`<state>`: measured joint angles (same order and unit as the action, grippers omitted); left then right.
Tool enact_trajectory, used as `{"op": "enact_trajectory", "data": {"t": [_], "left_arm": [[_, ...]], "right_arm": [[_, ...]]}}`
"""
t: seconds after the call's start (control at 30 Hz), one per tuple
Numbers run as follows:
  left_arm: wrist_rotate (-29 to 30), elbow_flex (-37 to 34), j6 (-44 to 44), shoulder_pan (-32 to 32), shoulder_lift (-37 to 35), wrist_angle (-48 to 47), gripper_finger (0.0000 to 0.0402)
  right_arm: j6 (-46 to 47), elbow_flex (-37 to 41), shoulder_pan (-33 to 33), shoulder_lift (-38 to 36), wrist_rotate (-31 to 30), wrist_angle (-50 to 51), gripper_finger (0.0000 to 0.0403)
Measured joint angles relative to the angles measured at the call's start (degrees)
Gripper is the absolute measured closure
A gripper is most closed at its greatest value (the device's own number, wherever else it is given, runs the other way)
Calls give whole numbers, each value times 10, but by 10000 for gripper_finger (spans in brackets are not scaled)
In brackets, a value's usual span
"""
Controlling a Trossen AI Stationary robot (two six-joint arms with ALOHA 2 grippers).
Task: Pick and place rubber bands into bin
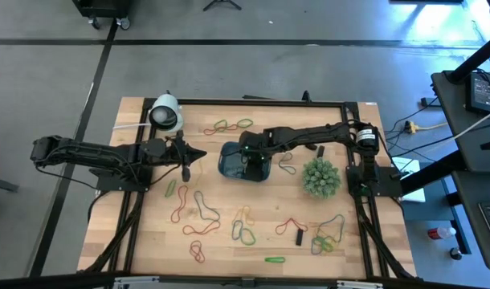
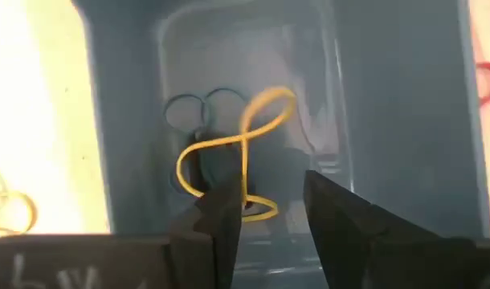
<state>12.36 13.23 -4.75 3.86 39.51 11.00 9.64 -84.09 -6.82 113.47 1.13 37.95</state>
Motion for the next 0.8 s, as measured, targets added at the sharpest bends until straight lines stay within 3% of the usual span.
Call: {"op": "enact_trajectory", "data": {"t": [0.43, 0.63, 0.73, 0.8], "left_arm": [[0, 0, 5, 0, 0, 0, 396], [0, 0, 4, 0, 0, -1, 396], [0, 0, 0, 0, 0, -1, 396], [0, 0, -8, -1, 0, -2, 396]], "right_arm": [[3, -2, 5, -1, -21, -8, 274], [-25, 9, 14, -71, -19, -30, 348], [-25, 53, 14, -133, -19, -38, 392], [-19, 99, 17, -186, -19, -64, 394]]}}
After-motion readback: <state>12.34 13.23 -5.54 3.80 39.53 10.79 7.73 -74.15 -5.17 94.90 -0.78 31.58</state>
